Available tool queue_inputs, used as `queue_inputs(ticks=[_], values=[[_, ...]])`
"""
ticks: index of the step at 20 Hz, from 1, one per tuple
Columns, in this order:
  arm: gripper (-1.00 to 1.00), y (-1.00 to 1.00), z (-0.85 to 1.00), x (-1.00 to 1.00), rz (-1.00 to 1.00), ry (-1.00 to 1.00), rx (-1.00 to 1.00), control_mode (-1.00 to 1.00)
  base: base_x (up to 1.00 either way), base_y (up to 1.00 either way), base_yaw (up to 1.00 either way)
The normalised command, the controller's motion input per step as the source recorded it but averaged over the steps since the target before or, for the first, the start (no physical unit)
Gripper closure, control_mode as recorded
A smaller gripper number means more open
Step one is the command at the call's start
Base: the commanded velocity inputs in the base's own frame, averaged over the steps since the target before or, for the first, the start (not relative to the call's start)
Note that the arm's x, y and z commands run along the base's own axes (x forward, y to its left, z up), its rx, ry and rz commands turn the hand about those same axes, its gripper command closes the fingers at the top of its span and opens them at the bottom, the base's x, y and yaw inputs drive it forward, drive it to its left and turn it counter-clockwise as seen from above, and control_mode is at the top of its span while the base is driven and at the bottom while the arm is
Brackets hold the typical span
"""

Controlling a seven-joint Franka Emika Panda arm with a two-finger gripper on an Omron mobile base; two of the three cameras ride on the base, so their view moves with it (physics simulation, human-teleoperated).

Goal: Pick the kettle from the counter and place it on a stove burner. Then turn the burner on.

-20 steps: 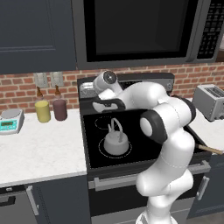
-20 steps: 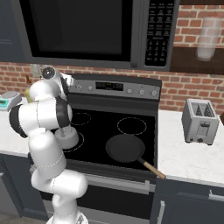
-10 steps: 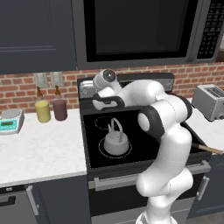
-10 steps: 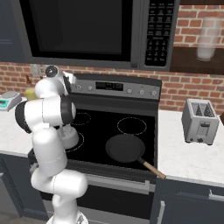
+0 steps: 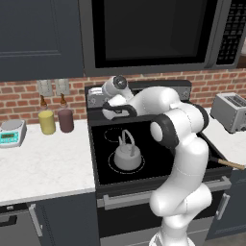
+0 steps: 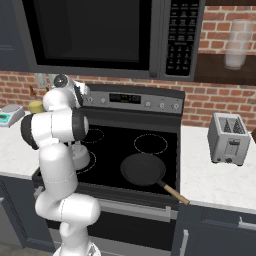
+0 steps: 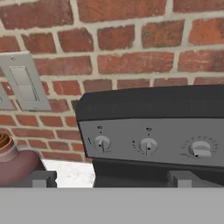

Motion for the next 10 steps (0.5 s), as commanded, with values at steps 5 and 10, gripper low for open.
queue_inputs(ticks=[5, 10], values=[[-1.00, 0.26, -0.45, 0.26, -0.03, 0.00, -0.15, -1.00, 0.00, 0.00, 0.00], [-1.00, 0.26, -0.16, 0.01, -0.06, -0.15, -0.09, -1.00, 0.00, 0.00, 0.00]])
